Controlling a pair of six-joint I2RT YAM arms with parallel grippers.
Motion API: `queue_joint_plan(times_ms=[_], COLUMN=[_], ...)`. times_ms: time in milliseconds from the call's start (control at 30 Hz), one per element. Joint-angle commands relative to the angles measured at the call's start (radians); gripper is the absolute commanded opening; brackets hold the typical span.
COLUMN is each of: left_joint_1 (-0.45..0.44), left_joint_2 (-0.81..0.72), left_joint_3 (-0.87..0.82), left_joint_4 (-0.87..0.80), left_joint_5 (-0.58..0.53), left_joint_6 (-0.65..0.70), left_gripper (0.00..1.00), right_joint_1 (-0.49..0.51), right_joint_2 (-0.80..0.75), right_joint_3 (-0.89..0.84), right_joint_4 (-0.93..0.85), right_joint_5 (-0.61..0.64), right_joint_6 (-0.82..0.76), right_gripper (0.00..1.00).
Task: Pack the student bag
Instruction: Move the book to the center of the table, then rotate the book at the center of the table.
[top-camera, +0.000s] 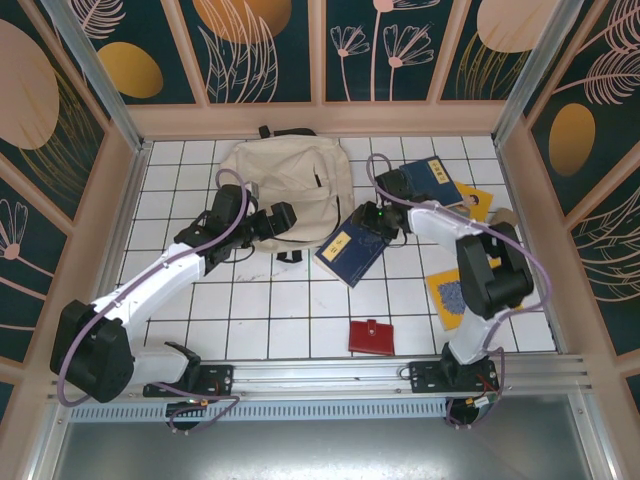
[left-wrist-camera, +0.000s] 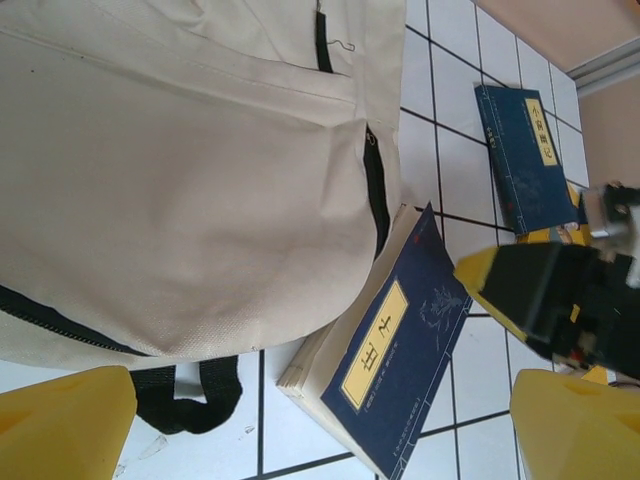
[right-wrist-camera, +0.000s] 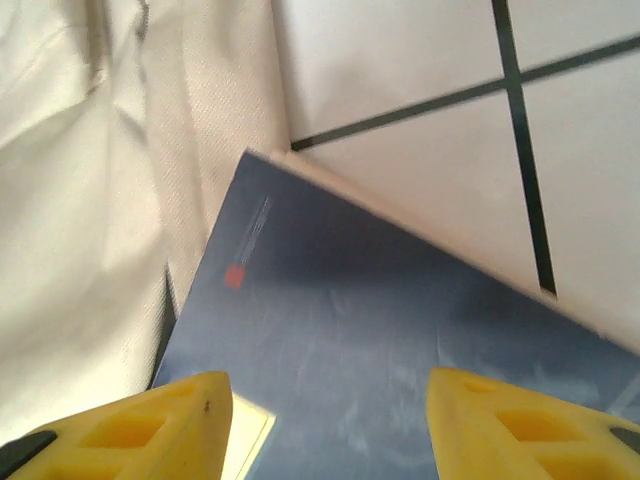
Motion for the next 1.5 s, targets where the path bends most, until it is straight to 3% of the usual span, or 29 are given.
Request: queue_joint_plan(times_ms=[0,233,467,600,700,767,1067,1200,1300,1467], left_joint_1=[-0.006,-0.018,-0.070,-0.139,-0.194,-0.231,-0.332,-0.363,-0.378,-0.384], left_joint_2=[-0.029,-0.005,0.050,0.101,0.151,0.186,0.298,0.310,0.291,0.294], left_joint_3=[-0.011,-0.008,0.014,0.053,0.067,0.115,0.165,0.139,0.079,0.008], left_joint_4=[0.023,0.069,0.130,0.158,0.171,0.176,0.230,0.249,0.299,0.281], left_joint_5=[-0.019,0.005,0.003,-0.024,-0.062,-0.092,-0.097,-0.129,-0.140,-0.163], left_joint_6=[-0.012,-0.011,-0.038,-0.063,-0.095,-0.117,-0.212,-0.313,-0.389,-0.436], left_gripper=[0.97,0.97,0.97,0.96,0.95,0.93,0.87,0.82,0.81,0.81], right_joint_1=[-0.010,-0.079,-0.176,-0.182,-0.192,-0.209,-0.219,-0.196,-0.150,0.026], right_joint_2=[0.105,0.149,-0.068,-0.203,-0.269,-0.256,-0.140,-0.172,-0.260,-0.367], right_joint_3=[0.065,0.027,-0.221,-0.274,-0.265,-0.251,-0.259,-0.319,-0.421,-0.474], right_joint_4=[-0.028,-0.021,-0.033,-0.057,-0.071,-0.052,-0.035,-0.094,-0.092,-0.051], right_joint_5=[-0.059,0.022,0.155,0.121,0.127,0.092,-0.032,0.073,0.069,-0.020], right_joint_6=[-0.075,0.015,0.102,0.075,0.013,-0.055,-0.105,0.001,0.103,0.281], right_gripper=[0.53,0.50,0.49,0.49,0.56,0.63,0.62,0.57,0.57,0.57])
